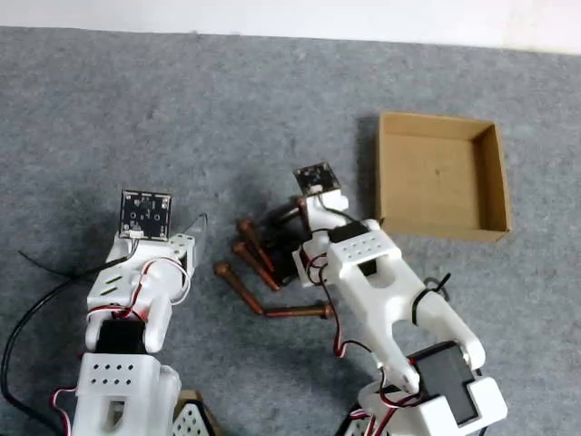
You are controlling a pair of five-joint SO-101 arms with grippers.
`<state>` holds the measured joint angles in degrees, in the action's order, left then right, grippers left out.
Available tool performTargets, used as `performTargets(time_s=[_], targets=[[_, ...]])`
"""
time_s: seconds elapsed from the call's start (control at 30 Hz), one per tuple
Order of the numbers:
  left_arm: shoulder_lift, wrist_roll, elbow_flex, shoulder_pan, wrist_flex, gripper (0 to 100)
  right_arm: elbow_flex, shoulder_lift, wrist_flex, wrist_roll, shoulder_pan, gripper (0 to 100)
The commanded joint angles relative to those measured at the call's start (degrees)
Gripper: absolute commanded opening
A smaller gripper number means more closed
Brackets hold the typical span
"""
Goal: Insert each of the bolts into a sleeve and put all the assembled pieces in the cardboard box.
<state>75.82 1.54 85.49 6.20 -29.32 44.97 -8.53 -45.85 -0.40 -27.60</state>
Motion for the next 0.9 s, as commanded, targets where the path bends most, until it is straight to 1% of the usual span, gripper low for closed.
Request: performTargets(time_s=[0.0, 0.3, 0.7, 0.87], targets=[[-0.13, -0.35, -0.66, 0.40, 0.97, 23, -0.31, -2.07, -0.22, -0.35, -0.40, 1.7], [-0.13, -0.35, -0.57, 0.40, 0.97, 23, -0.40, -2.68, -0.22, -0.35, -0.13, 0.4], [-0.13, -0.35, -0.57, 0.40, 0.97, 23, -0.75, -3.03, -0.48, -0.35, 7.52, 0.3], [-0.13, -0.35, -0.57, 0.40, 0.97, 23, -0.04, -12.44, -0.22, -0.35, 7.60, 0.3]])
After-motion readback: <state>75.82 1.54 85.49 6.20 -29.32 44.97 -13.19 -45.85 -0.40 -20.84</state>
